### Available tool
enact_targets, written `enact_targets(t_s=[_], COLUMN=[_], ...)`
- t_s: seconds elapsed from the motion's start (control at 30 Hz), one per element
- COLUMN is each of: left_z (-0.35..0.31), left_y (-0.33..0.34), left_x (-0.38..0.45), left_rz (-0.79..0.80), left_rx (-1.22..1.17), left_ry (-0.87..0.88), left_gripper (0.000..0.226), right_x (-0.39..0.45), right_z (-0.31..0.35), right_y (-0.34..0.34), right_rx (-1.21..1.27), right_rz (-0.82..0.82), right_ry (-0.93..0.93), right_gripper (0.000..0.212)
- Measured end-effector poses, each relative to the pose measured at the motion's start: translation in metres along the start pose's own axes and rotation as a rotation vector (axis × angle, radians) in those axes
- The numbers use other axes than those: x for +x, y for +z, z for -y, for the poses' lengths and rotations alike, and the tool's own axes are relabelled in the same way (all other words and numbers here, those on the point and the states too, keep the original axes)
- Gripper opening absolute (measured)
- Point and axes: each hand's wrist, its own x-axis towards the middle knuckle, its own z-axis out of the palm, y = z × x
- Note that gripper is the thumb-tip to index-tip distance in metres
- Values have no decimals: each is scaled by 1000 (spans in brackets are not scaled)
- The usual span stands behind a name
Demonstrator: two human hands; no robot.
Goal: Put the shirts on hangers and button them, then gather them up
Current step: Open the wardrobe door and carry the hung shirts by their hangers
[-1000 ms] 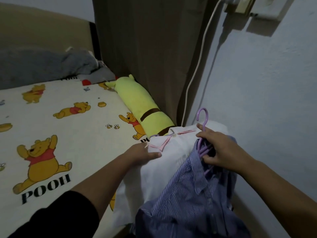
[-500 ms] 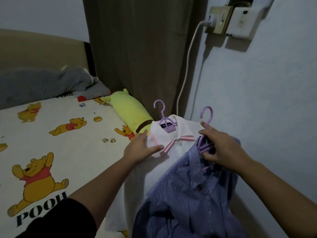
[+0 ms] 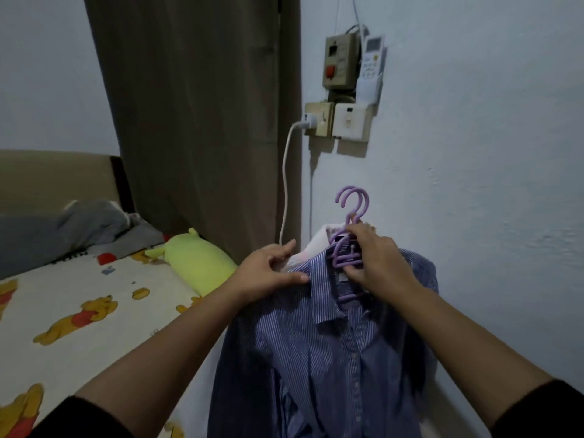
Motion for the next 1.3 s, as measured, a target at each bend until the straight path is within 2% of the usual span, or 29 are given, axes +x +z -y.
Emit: enact_targets(t_s=[0.1, 0.23, 0.37, 0.43, 0.53, 0.7, 0.87, 0.97, 1.07, 1.17, 1.3], left_z=[-14, -30, -39, -42, -51, -63, -84, -104, -124, -144, -170], left_y=[-6, -12, -15, -14, -11, -6, 2, 14, 26, 33, 49], left_x=[8, 14, 24, 28, 32, 41, 44, 43, 46, 50, 60], left_rz=[-67, -172, -255, -261, -256, -270, -225, -222, -198, -214, -255], left_rx=[105, 131, 95, 88, 53, 37, 286, 434, 399, 305, 400], left_ry=[141, 300, 345, 378, 407, 445, 547, 684, 779, 800, 852], left_gripper=[69, 58, 53, 53, 53, 52, 52, 62, 69, 71, 81], right_x=[-1, 3, 15, 24, 36, 41, 37, 34, 33, 30, 23], right_z=[-2, -8, -3, 0, -3, -6, -5, -3, -1, -1, 1], right_y=[-13, -28, -60, -80, -106, -125, -139, -151, -165, -180, -201], right_rx=[140, 153, 390, 454, 432, 324, 317, 285, 225, 168, 93], right_rz=[-107, -341, -286, -265, -246, -263, -284, -292, -310, -331, -351], right_ry=[56, -9, 45, 91, 146, 177, 219, 232, 235, 243, 258], right_gripper=[82, 86, 103, 103, 101, 86, 87, 88, 88, 88, 88])
